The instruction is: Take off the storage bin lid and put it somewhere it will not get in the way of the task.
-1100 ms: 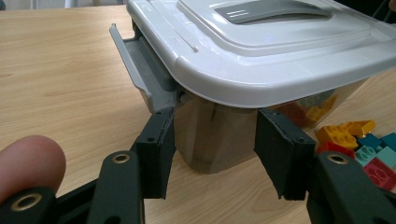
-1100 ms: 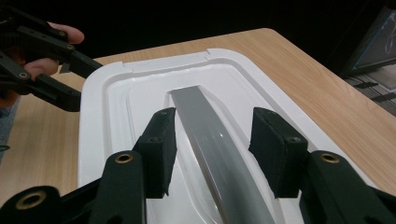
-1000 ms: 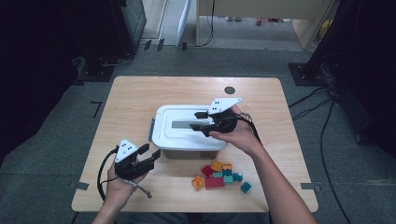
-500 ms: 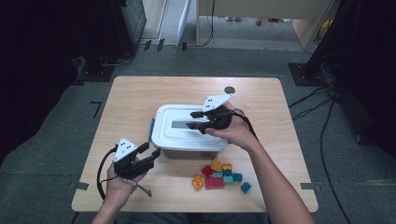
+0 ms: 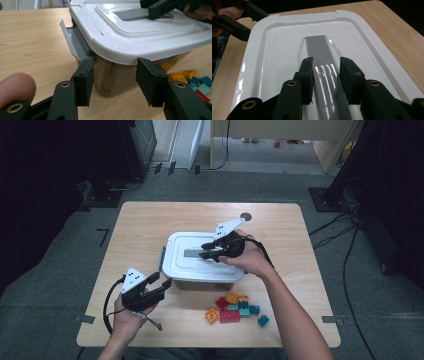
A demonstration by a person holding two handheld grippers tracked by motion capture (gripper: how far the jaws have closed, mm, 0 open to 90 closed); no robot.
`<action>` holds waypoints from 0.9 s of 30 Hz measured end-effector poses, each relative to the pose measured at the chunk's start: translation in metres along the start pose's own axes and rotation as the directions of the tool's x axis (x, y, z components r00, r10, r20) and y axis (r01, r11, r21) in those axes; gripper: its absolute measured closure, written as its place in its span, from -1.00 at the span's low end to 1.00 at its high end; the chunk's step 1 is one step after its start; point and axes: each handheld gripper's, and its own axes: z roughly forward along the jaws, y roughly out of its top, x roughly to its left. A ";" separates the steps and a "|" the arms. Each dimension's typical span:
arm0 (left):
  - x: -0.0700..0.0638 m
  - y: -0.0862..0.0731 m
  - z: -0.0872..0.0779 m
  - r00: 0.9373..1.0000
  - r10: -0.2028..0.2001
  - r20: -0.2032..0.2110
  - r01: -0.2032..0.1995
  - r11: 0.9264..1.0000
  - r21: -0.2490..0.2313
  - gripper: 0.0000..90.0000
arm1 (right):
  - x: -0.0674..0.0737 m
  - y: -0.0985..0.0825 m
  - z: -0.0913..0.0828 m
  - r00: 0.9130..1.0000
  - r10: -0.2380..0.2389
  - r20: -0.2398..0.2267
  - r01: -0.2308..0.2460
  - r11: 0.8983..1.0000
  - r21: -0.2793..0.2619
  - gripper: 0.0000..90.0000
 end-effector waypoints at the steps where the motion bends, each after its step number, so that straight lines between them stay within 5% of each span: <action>1: 0.000 0.000 0.000 1.000 0.000 0.000 0.000 1.000 0.000 0.09 | 0.000 0.000 0.000 1.000 0.000 0.000 0.000 1.000 0.000 0.45; 27: 0.008 0.000 0.005 1.000 -0.027 -0.007 0.027 1.000 0.002 0.08 | 0.000 -0.001 -0.013 1.000 -0.007 0.029 0.008 1.000 -0.017 0.50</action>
